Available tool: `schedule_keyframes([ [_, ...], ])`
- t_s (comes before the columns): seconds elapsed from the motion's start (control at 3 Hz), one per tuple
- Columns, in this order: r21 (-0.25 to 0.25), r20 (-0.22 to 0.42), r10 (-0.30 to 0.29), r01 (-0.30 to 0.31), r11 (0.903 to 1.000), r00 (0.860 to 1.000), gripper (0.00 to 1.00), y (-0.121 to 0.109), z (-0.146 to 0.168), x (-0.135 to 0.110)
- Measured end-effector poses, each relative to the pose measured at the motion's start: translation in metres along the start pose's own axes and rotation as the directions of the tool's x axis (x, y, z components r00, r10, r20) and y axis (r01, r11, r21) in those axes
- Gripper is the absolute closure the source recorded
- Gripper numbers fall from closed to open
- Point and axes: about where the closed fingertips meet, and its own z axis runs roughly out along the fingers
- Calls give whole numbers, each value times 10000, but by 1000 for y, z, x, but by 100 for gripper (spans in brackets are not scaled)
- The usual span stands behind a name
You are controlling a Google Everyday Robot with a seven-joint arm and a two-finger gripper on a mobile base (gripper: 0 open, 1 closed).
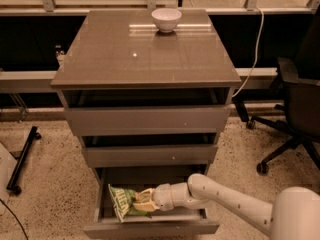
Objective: Pick green jalapeno chip bag from bottom drawer and place on counter
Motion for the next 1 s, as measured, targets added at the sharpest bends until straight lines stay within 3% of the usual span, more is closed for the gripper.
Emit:
schedule_keyframes([
  [0.33,-157,-133,-765,763,9970,9970,100,44,-40,-34],
  [0.67,358,-617,-1681,1705,9847,9838,100,78,-80,-72],
  [1.0,666,-1226,-2706,2799,9577,9549,100,102,-114,-119],
])
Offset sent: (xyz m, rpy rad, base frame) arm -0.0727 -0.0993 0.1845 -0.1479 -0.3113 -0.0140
